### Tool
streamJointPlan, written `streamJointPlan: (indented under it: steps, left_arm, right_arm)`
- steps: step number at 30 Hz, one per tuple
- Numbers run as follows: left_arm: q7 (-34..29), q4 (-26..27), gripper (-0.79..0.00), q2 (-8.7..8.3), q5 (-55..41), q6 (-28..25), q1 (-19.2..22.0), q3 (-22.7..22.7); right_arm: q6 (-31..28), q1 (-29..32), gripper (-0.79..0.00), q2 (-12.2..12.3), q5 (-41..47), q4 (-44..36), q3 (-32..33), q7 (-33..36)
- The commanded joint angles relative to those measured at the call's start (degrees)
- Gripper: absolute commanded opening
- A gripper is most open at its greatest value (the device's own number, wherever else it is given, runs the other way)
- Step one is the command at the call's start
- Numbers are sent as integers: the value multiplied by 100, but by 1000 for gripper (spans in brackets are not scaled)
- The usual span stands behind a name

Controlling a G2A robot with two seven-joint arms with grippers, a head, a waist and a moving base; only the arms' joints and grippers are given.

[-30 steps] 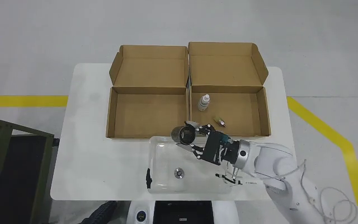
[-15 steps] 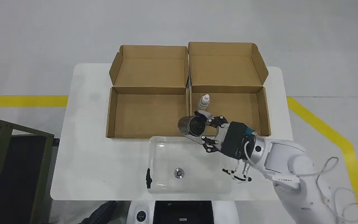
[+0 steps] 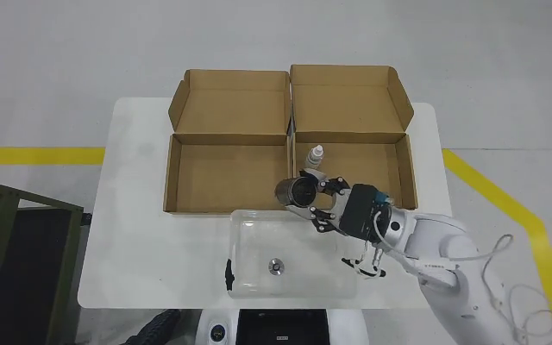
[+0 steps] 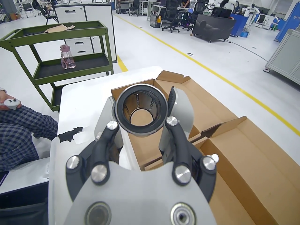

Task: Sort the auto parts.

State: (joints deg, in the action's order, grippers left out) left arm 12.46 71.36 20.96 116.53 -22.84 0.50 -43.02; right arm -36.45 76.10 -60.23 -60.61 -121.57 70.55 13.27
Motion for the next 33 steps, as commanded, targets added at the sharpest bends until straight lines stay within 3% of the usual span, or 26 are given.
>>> streamJointPlan:
  steps: [1, 16, 33]
  left_arm:
    - [0, 0, 0, 0, 0, 0, 0, 0]
    - [0, 0, 0, 0, 0, 0, 0, 0]
    - [0, 0, 0, 0, 0, 0, 0, 0]
  right_arm:
    - [6, -57, -785, -11, -113, 51, -112, 40]
    - [187, -1201, -785, -254, -753, 1260, -1310, 341]
    - [867, -2799, -785, -807, -804, 3092, -2525, 282]
